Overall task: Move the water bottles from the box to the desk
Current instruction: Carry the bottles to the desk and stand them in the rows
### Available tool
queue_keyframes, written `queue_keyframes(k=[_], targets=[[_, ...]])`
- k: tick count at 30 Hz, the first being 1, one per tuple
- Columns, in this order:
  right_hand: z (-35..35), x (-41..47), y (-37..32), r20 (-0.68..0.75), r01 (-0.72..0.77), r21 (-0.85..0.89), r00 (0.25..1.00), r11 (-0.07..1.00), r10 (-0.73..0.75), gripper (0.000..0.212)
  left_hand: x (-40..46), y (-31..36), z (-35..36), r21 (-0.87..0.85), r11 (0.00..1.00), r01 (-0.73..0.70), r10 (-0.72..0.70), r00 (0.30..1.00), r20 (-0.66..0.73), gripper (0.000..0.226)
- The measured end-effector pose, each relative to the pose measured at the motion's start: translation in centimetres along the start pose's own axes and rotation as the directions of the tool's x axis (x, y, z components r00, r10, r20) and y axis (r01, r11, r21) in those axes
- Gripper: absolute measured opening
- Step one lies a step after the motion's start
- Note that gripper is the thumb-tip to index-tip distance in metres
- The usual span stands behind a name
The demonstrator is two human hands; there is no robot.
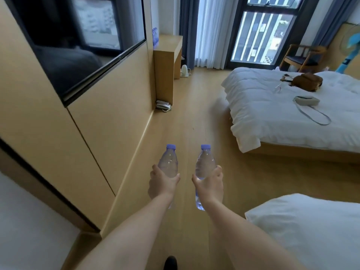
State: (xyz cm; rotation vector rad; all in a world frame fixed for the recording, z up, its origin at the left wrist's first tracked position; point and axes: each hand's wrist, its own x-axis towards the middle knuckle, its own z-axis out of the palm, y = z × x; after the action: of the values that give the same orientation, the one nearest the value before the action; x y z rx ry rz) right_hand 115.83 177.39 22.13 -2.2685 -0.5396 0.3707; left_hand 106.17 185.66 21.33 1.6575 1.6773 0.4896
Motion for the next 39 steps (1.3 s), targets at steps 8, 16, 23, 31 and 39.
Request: queue_keyframes(k=[8, 16, 23, 31, 39], targets=[[3.3, 15.5, -8.0, -0.024, -0.031, 0.020, 0.999, 0.999, 0.031, 0.080, 15.3, 11.5, 2.3, 0.007, 0.996, -0.085, 0.085, 0.996, 0.013, 0.072], [8.0, 33.4, -11.9, -0.030, -0.055, 0.021, 0.998, 0.998, 0.055, 0.083, 30.3, 19.4, 9.1, 0.031, 0.996, -0.084, 0.084, 0.996, -0.001, 0.072], [10.8, 51.3, -17.2, 0.022, -0.012, 0.001, 1.000, 1.000, 0.012, 0.083, 44.1, 29.4, 14.2, 0.019, 0.999, -0.045, 0.046, 0.998, -0.032, 0.072], [13.7, 69.0, -24.6, 0.027, 0.044, -0.018, 0.999, 0.999, -0.043, 0.080, 58.8, 39.8, 19.0, -0.042, 0.998, -0.042, 0.040, 0.998, -0.042, 0.071], [20.1, 87.3, -31.4, -0.014, 0.037, 0.005, 0.999, 0.999, -0.037, 0.075, 78.0, 49.1, 25.2, -0.137, 0.986, -0.095, 0.095, 0.995, -0.009, 0.070]])
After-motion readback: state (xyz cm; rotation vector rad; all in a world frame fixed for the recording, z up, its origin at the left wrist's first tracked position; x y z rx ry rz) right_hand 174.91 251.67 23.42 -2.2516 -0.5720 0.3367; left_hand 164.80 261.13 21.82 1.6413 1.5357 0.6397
